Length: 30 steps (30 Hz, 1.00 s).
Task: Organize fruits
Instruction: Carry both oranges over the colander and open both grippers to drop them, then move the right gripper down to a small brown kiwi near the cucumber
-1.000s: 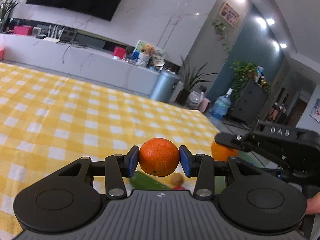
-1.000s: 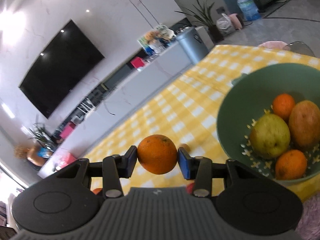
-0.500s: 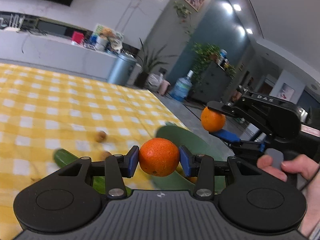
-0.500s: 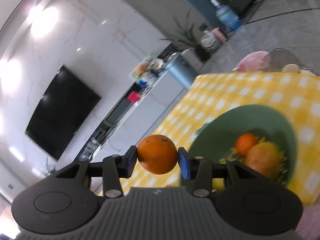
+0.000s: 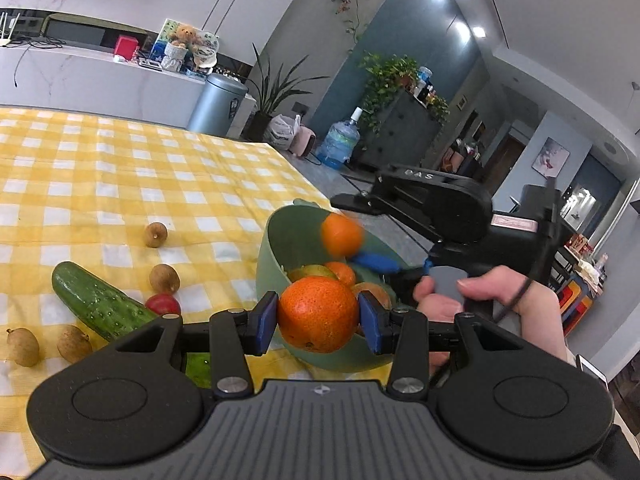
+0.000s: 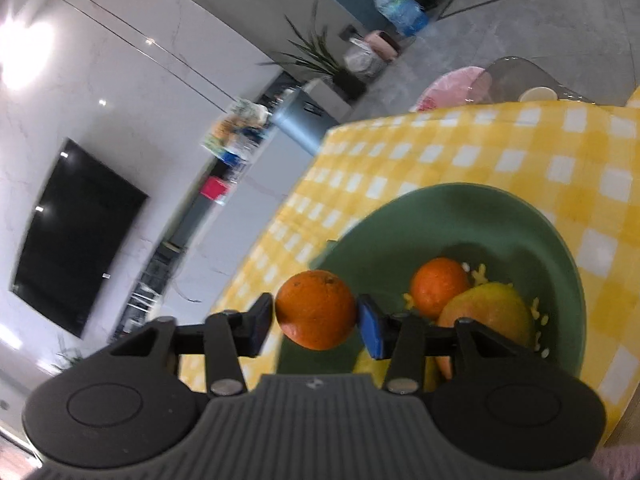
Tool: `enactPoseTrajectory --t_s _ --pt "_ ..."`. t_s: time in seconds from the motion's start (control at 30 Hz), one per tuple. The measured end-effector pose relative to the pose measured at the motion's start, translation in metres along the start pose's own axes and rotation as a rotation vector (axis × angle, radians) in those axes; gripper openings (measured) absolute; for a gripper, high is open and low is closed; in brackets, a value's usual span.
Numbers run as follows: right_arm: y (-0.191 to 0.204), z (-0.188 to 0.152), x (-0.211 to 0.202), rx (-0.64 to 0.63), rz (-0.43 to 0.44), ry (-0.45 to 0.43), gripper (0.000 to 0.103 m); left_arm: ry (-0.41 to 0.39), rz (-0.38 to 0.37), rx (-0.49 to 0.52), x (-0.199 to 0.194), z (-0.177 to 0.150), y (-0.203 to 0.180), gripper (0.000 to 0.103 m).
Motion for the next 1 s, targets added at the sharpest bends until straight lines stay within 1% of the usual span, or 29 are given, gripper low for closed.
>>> enactPoseTrajectory --t_s 0.03,0.07,0.13,0.2,0.27,0.37,0.43,0.5,0.57,0.7,0.73,0.77,0.8,0.87,0.9,0.93,1.0 --pt "-0.003 0.0 0.002 0.016 -0.017 0.015 0.064 0.001 -0.001 0.002 0.001 0.0 -0.003 0.049" --pt "-0.007 0.002 -0.001 0.046 -0.005 0.02 0.064 0.002 -0.008 0.005 0.0 0.001 -0.004 0.049" --pt "-0.013 0.009 -0.015 0.109 0.047 -0.004 0.066 0.003 -0.027 -0.001 0.0 0.001 -0.009 0.049" --pt "-0.02 0.02 -0.038 0.157 0.074 -0.07 0.071 0.007 -0.051 -0.017 0.004 0.001 -0.011 0.049" --pt "-0.025 0.031 -0.066 0.173 0.105 -0.162 0.075 0.032 -0.071 -0.027 0.014 0.002 -0.017 0.049" --pt "-0.026 0.044 -0.09 0.146 0.132 -0.25 0.076 0.081 -0.105 -0.037 0.032 0.003 -0.025 0.049" --pt "-0.026 0.048 -0.098 0.119 0.14 -0.281 0.076 0.093 -0.136 -0.053 0.044 0.005 -0.03 0.049" --pt "-0.027 0.049 -0.098 0.101 0.136 -0.283 0.076 0.113 -0.148 -0.046 0.056 0.006 -0.034 0.049" --pt "-0.034 0.047 -0.096 0.111 0.135 -0.27 0.076 0.134 -0.139 -0.03 0.068 0.006 -0.038 0.049" --pt "-0.045 0.048 -0.091 0.148 0.139 -0.242 0.076 0.16 -0.072 0.044 0.083 0.002 -0.045 0.049" --pt "-0.046 0.05 -0.089 0.154 0.133 -0.238 0.076 0.164 -0.057 0.055 0.085 0.0 -0.046 0.052" --pt "-0.048 0.051 -0.088 0.16 0.124 -0.234 0.076 0.162 -0.051 0.056 0.087 0.0 -0.045 0.059" --pt "-0.049 0.051 -0.088 0.165 0.118 -0.233 0.076 0.162 -0.062 0.047 0.087 -0.001 -0.044 0.065" --pt "-0.053 0.05 -0.089 0.175 0.117 -0.225 0.076 0.171 -0.102 0.025 0.085 0.0 -0.044 0.072" --pt "-0.053 0.049 -0.088 0.178 0.117 -0.218 0.076 0.168 -0.122 0.013 0.082 0.001 -0.045 0.074" --pt "-0.052 0.049 -0.088 0.178 0.118 -0.214 0.076 0.159 -0.124 0.006 0.079 0.003 -0.044 0.075" --pt "-0.05 0.048 -0.089 0.171 0.118 -0.211 0.076 0.131 -0.085 0.009 0.068 0.007 -0.04 0.075"
Point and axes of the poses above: each gripper's, at about its wrist camera, not at the fingertips, and x roughly the way its jaws point, y to its left, z to its top, the point moved 6 cm from there along x, roughly the way its jaws point, and after that the axes turned 13 degrees about -z, right-handed, at the moved point
